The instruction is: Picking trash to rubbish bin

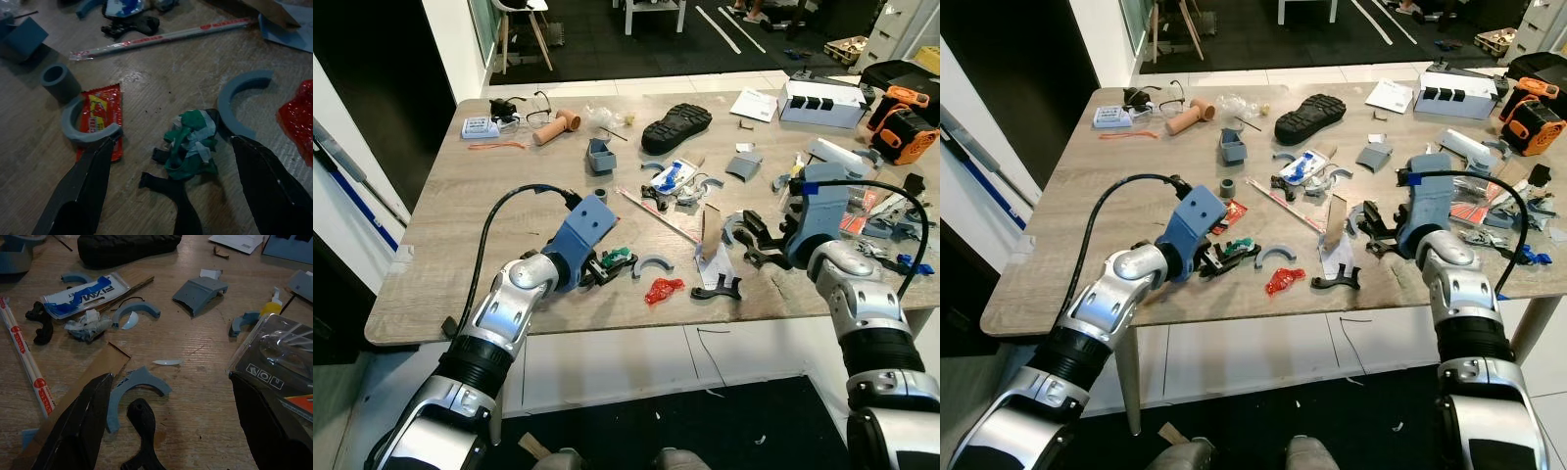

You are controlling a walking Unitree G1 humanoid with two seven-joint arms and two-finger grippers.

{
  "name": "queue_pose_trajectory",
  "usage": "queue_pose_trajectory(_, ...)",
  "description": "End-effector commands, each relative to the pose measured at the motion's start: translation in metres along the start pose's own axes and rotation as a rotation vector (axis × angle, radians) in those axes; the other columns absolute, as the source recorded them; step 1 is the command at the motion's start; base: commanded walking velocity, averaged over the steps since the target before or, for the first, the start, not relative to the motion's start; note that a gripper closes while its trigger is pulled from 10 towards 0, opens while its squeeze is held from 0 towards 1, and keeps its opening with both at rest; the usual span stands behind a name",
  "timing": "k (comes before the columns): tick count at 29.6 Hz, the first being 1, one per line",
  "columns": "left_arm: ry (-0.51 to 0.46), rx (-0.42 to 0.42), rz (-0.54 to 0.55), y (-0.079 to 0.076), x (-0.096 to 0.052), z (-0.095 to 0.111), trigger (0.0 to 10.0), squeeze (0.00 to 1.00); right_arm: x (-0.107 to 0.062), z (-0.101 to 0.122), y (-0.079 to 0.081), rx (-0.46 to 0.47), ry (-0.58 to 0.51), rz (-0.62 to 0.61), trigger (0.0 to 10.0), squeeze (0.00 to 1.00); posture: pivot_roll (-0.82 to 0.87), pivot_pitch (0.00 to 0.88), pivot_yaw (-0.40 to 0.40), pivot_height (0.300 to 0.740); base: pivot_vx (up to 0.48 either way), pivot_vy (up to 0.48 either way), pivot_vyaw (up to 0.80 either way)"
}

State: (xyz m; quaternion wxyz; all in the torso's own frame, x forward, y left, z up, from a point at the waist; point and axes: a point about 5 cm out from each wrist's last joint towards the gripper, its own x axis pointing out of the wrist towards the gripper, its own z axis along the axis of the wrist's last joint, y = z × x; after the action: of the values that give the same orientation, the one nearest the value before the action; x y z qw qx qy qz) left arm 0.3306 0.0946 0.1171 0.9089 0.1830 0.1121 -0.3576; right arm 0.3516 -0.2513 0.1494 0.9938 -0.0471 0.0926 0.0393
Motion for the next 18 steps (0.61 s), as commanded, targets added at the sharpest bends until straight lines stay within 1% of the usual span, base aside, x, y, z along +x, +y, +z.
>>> queue_pose_trajectory(1, 0.008, 0.037, -0.005, 0.001, 0.001, 0.004, 10.0, 0.00, 0.000, -0.001, -0.004, 0.012, 0.024, -0.009, 10.0, 0.00, -0.08, 0.000, 0.027, 0.740, 0.000, 0.000, 0.00)
queue_pose_trajectory(3, -0.003, 0.024, -0.011, 0.001, 0.000, 0.005, 10.0, 0.00, 0.000, 0.001, -0.004, 0.015, 0.019, -0.006, 10.0, 0.00, -0.08, 0.000, 0.029, 0.740, 0.000, 0.000, 0.00)
queue_pose_trajectory(6, -0.024, -0.005, -0.017, 0.006, -0.005, 0.010, 10.0, 0.00, 0.001, 0.016, -0.004, -0.004, -0.009, 0.015, 10.0, 0.00, -0.09, 0.000, 0.034, 0.740, 0.000, 0.000, 0.00)
queue_pose_trajectory(8, -0.019, -0.017, -0.007, 0.012, -0.010, 0.010, 10.0, 0.00, 0.001, 0.027, -0.004, -0.015, -0.025, 0.039, 10.0, 0.00, -0.10, 0.000, 0.043, 0.740, 0.000, 0.000, 0.00)
queue_pose_trajectory(9, -0.019, -0.017, -0.007, 0.012, -0.010, 0.010, 10.0, 0.00, 0.001, 0.027, -0.004, -0.015, -0.025, 0.039, 10.0, 0.00, -0.10, 0.000, 0.043, 0.740, 0.000, 0.000, 0.00)
queue_pose_trajectory(10, -0.016, -0.073, -0.002, 0.021, -0.017, 0.009, 10.0, 0.00, 0.002, 0.046, -0.005, -0.053, -0.047, 0.067, 10.0, 0.00, -0.10, 0.000, 0.040, 0.740, 0.000, 0.000, 0.00)
queue_pose_trajectory(11, -0.016, -0.073, -0.002, 0.021, -0.017, 0.009, 10.0, 0.00, 0.002, 0.046, -0.005, -0.053, -0.047, 0.067, 10.0, 0.00, -0.10, 0.000, 0.040, 0.740, 0.000, 0.000, 0.00)
queue_pose_trajectory(12, -0.033, -0.167, 0.003, 0.025, -0.025, 0.010, 10.0, 0.00, 0.002, 0.068, -0.011, -0.068, -0.089, 0.057, 10.0, 0.00, -0.10, 0.000, 0.032, 0.740, 0.000, 0.000, 0.00)
queue_pose_trajectory(13, -0.033, -0.167, 0.003, 0.025, -0.025, 0.010, 10.0, 0.00, 0.002, 0.068, -0.011, -0.068, -0.089, 0.057, 10.0, 0.00, -0.10, 0.000, 0.032, 0.740, 0.000, 0.000, 0.00)
queue_pose_trajectory(14, -0.041, -0.216, 0.005, 0.025, -0.028, 0.009, 10.0, 0.00, 0.002, 0.083, -0.015, -0.055, -0.121, 0.042, 10.0, 0.00, -0.10, 0.000, 0.029, 0.740, 0.000, 0.000, 0.00)
queue_pose_trajectory(16, -0.041, -0.267, 0.013, 0.022, -0.034, 0.006, 10.0, 0.00, -0.001, 0.108, -0.021, -0.026, -0.184, 0.017, 10.0, 0.00, -0.09, 0.000, 0.023, 0.740, 0.000, 0.000, 0.00)
queue_pose_trajectory(17, -0.031, -0.276, 0.018, 0.020, -0.037, 0.002, 10.0, 0.00, -0.003, 0.113, -0.022, -0.022, -0.197, 0.011, 10.0, 0.00, -0.09, 0.000, 0.018, 0.740, 0.000, 0.000, 0.00)
queue_pose_trajectory(18, -0.031, -0.276, 0.018, 0.020, -0.037, 0.002, 10.0, 0.00, -0.003, 0.113, -0.022, -0.022, -0.197, 0.011, 10.0, 0.00, -0.09, 0.000, 0.018, 0.740, 0.000, 0.000, 0.00)
